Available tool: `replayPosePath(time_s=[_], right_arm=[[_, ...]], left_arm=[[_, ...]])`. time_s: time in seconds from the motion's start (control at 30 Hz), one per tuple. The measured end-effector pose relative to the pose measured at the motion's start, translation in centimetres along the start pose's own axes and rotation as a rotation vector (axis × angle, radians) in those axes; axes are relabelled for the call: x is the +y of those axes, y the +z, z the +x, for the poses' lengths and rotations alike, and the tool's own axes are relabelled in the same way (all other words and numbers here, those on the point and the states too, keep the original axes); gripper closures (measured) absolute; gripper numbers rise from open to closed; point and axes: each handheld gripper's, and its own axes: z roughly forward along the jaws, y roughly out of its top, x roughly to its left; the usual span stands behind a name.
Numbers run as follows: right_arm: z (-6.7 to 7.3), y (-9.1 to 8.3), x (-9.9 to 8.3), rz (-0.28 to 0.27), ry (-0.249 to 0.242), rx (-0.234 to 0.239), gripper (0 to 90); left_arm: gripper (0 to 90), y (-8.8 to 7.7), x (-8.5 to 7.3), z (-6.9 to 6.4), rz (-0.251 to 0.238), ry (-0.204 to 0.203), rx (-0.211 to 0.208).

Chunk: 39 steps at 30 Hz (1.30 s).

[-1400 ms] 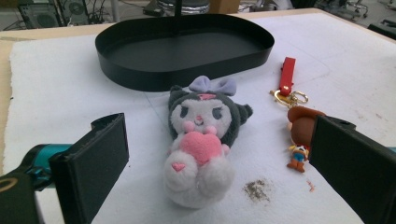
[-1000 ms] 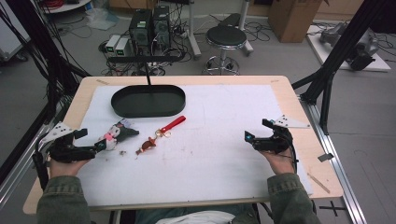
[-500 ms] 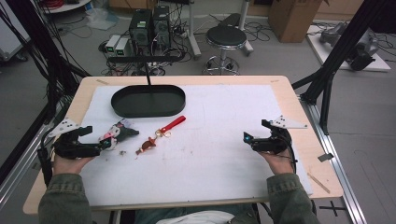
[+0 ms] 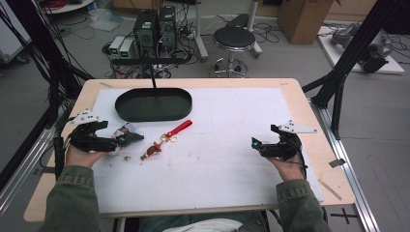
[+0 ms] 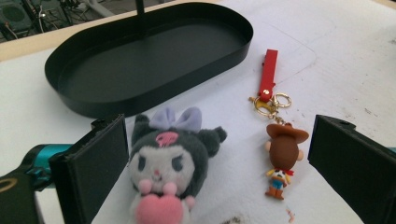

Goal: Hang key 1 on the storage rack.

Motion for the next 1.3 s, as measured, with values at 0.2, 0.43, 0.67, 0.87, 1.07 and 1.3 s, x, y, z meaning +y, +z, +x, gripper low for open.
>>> replayPosePath(time_s=[0.2,0.43,0.67,0.87,1.07,1.3], right_arm=[[0.1,0.1,-0.1,0.012,-0.009,-0.004,0.9],[0.1,0.1,-0.1,0.015,-0.001,-0.002,0.9],[0.0,0.1,-0.1,0.016,-0.007,0.001,0.9],[0.0,0.2,-0.1,0.023,-0.011,-0.002,0.9],[0.0,0.3,-0.1,0.024,-0.01,-0.002,0.9],[0.0,0.3,-0.1,0.029,-0.014,-0.005,0.9]], left_arm=[[5.6,1.0,1.3,-0.4,0.021,0.024,-0.011],[5.6,2.1,2.6,-1.0,0.055,0.059,-0.025],[5.6,3.9,3.1,-1.4,0.098,0.068,-0.045],[5.6,5.8,3.6,-1.7,0.158,0.087,-0.056],[5.6,6.7,4.5,-1.9,0.175,0.097,-0.068],[5.6,7.9,5.7,-2.8,0.217,0.133,-0.087]])
